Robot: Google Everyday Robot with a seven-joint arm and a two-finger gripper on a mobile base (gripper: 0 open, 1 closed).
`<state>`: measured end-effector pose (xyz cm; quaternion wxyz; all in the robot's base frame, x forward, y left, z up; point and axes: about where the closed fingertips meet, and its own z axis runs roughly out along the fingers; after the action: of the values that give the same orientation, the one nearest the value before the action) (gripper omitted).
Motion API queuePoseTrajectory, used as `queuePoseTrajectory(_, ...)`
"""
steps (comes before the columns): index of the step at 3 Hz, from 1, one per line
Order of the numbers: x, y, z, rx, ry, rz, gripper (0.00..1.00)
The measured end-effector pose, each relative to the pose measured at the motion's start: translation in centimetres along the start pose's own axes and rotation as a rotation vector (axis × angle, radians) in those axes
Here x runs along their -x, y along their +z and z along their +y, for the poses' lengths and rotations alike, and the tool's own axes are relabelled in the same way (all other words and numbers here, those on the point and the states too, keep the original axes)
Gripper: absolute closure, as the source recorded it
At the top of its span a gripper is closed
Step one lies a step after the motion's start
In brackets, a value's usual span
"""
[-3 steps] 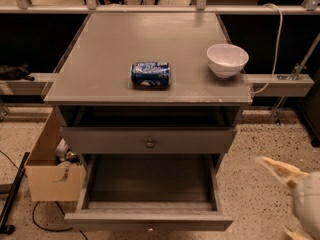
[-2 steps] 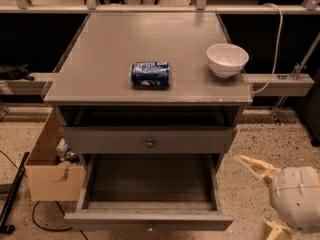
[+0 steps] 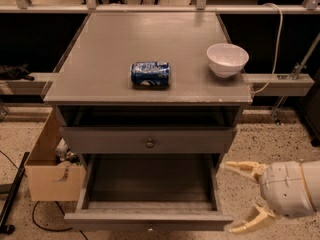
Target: Close middle drawer
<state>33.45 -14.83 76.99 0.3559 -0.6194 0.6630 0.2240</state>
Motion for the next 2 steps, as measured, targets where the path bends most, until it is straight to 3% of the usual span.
queuePoseTrajectory(2,0.0,1.4,-0.1,0.002,-0.010,-0.003,0.70)
